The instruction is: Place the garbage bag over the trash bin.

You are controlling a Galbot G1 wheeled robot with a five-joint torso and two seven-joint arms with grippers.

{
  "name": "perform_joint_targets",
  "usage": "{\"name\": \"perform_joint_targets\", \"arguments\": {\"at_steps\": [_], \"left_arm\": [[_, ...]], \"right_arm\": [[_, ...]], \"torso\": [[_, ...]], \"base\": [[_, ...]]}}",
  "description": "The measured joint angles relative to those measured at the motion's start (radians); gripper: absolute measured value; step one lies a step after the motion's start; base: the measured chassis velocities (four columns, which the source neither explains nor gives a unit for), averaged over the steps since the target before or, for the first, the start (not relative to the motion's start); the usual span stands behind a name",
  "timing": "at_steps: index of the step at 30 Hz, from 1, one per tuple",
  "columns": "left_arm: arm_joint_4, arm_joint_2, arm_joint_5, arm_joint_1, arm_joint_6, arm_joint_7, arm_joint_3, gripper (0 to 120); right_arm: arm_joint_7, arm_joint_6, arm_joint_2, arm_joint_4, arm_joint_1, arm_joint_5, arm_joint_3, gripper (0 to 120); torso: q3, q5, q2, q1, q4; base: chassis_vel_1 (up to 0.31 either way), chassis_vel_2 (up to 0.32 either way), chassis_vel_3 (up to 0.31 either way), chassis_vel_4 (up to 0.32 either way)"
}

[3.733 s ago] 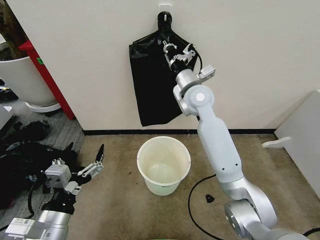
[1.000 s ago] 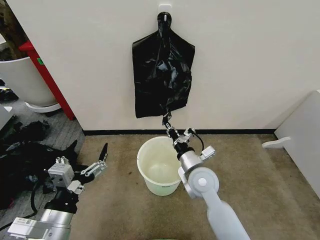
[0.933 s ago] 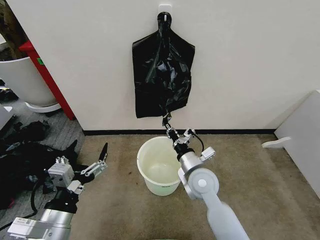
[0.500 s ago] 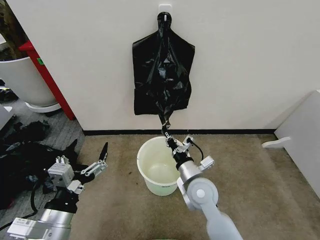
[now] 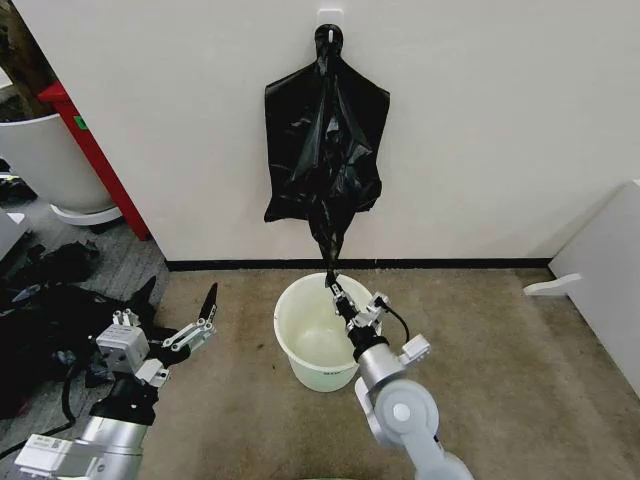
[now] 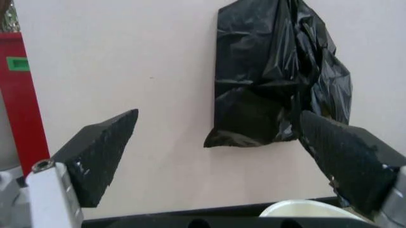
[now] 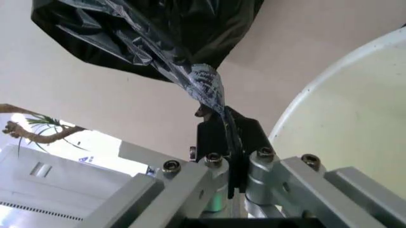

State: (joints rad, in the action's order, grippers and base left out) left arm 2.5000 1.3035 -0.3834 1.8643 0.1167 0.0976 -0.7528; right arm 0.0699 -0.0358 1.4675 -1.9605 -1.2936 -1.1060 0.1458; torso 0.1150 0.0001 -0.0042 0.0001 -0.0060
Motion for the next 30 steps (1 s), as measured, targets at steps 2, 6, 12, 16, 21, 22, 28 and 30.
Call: {"name": "perform_joint_targets", "arguments": {"at_steps": [2,6,12,16,21,22,28,30], "left_arm": [[0.000,0.000,0.000,0.000,0.001,0.003,0.000,100],[0.000,0.000,-0.001,0.000,0.003,0.008,0.001,100],[0.000,-0.002,-0.001,-0.005,0.004,0.012,0.004,100],[0.000,-0.012,-0.001,-0.014,0.002,0.012,0.008,100],[-0.002,-0.045,-0.004,-0.044,-0.016,0.012,0.011,100],[-0.004,-0.049,-0.005,-0.049,-0.020,0.012,0.012,100],[-0.014,-0.066,-0.007,-0.070,-0.042,0.012,0.018,100],[-0.016,-0.071,-0.008,-0.075,-0.046,0.011,0.019,100]], "right_arm": [[-0.002,0.002,0.002,0.000,-0.006,0.007,0.000,0],[-0.006,0.007,0.004,0.000,-0.017,0.017,0.000,0],[-0.009,0.013,0.009,-0.001,-0.028,0.028,0.001,0],[-0.009,0.017,0.008,-0.005,-0.024,0.040,0.003,0],[-0.019,0.021,-0.004,-0.023,0.004,0.092,0.007,0],[-0.019,0.021,-0.006,-0.026,0.011,0.099,0.007,0],[-0.016,0.016,-0.018,-0.059,0.058,0.110,0.005,0],[-0.015,0.015,-0.021,-0.060,0.066,0.111,0.005,0]], "torso": [[0.000,0.0000,0.000,0.000,0.0000],[0.000,0.0000,0.000,0.000,0.0000],[0.000,0.0000,0.000,0.000,0.0000],[0.000,0.0000,0.000,0.000,0.0000],[0.000,0.0001,0.000,0.000,0.0000],[0.000,0.0001,0.000,0.000,-0.0001],[0.000,0.0000,0.000,0.000,0.0000],[0.000,0.0000,0.000,0.000,0.0001]], "base": [[0.000,0.000,0.000,0.000],[0.000,0.000,0.000,0.000],[0.000,0.000,0.000,0.000],[0.000,0.000,0.000,0.000],[0.000,0.000,0.000,0.000],[0.000,0.000,0.000,0.000],[0.000,0.000,0.000,0.000],[0.000,0.000,0.000,0.000]]}}
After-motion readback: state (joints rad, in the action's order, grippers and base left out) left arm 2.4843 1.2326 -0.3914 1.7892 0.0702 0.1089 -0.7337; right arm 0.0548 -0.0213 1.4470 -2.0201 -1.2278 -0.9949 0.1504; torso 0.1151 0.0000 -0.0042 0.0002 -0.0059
